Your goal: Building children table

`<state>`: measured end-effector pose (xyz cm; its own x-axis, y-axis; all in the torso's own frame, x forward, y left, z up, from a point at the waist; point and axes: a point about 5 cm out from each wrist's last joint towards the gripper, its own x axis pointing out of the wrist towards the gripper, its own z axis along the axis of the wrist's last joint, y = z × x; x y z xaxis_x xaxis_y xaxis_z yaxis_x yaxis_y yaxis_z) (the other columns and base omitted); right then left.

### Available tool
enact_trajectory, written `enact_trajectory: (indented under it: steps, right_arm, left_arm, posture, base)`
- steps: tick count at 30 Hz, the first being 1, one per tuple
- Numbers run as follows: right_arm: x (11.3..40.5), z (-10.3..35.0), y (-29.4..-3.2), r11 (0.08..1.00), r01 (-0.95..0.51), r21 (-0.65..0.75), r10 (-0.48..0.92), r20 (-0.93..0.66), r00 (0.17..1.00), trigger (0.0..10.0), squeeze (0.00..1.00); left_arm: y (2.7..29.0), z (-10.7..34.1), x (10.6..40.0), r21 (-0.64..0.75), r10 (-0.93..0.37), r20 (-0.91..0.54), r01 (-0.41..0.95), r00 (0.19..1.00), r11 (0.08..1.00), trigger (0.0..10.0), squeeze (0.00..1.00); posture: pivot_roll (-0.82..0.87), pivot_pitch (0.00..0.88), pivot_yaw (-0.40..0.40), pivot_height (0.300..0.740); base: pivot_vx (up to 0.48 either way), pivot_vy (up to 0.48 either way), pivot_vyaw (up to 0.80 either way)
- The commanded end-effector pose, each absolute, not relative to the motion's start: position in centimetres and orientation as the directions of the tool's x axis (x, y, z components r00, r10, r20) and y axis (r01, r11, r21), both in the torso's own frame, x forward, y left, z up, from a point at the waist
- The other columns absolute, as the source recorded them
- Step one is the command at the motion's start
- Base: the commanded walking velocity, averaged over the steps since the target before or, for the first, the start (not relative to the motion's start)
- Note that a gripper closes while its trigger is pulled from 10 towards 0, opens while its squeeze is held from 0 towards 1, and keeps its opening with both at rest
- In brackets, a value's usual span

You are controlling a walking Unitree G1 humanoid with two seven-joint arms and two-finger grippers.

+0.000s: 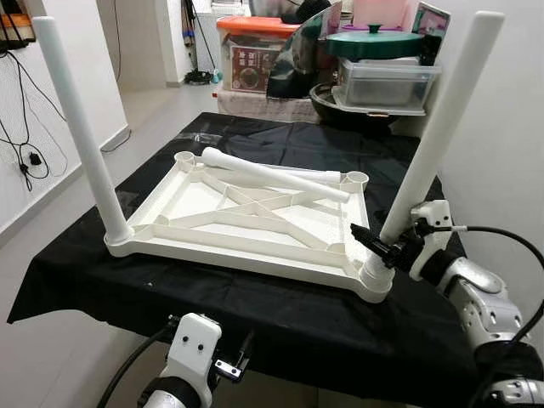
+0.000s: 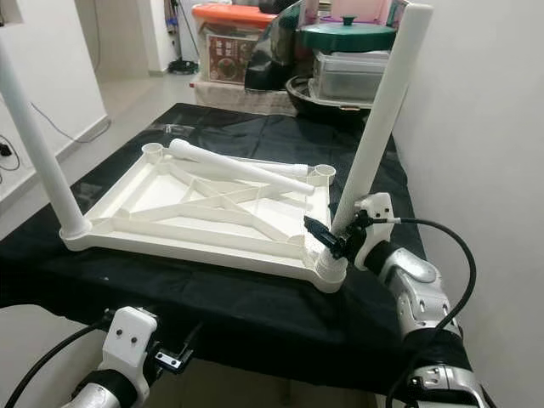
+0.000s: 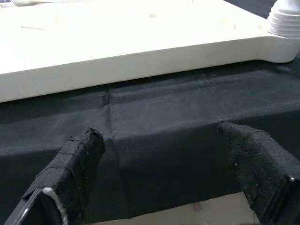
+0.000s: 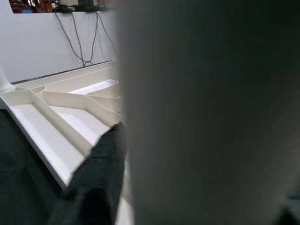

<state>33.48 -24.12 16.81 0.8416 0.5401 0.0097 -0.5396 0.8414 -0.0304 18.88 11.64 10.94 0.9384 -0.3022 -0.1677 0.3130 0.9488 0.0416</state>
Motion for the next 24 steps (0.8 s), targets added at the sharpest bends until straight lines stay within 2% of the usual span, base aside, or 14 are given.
enact_trajectory:
  steps: [1,16,19,22,23,24]
  right_arm:
    - [33.6,16.5,-23.2,0.824,-0.566,-0.021,0.567,0.011,0.824,0.0,0.00]
    - [33.1,15.2,-22.1,0.816,-0.578,-0.002,0.578,-0.002,0.816,0.0,0.00]
    - [32.9,14.3,-21.5,0.838,-0.546,0.010,0.546,-0.021,0.838,0.0,0.00]
    - [32.9,13.5,-21.1,0.883,-0.470,0.015,0.470,-0.042,0.882,0.0,0.00]
    - [33.1,13.0,-21.0,0.918,-0.396,0.019,0.397,-0.063,0.916,0.0,0.00]
    - [33.1,13.0,-21.0,0.918,-0.396,0.019,0.397,-0.063,0.916,0.0,0.00]
  left_arm:
    - [11.7,10.8,18.8,0.058,-0.305,-0.181,0.320,0.935,0.946,10.0,0.00]
    - [11.6,10.9,18.8,0.062,-0.310,-0.180,0.326,0.933,0.943,10.0,0.00]
    - [11.6,11.0,18.7,0.062,-0.309,-0.178,0.324,0.934,0.944,10.0,0.00]
    - [11.6,11.0,18.8,0.065,-0.307,-0.174,0.322,0.936,0.944,10.0,0.00]
    - [11.6,11.1,18.8,0.067,-0.307,-0.171,0.322,0.936,0.944,10.0,0.00]
    - [11.6,11.1,18.8,0.067,-0.307,-0.171,0.322,0.936,0.944,10.0,0.00]
  posture:
    - [0.09,0.000,-0.066,0.740]
    - [0.08,0.000,-0.064,0.740]
    - [0.09,0.000,-0.067,0.740]
    - [0.08,0.000,-0.066,0.740]
    - [0.08,0.000,-0.064,0.740]
    - [0.08,0.000,-0.064,0.740]
  base:
    - [0.000,0.000,0.00]
    - [0.000,0.000,0.00]
    - [0.000,0.000,0.00]
    - [0.000,0.000,0.00]
    - [0.000,0.000,0.00]
    - [0.000,0.000,0.00]
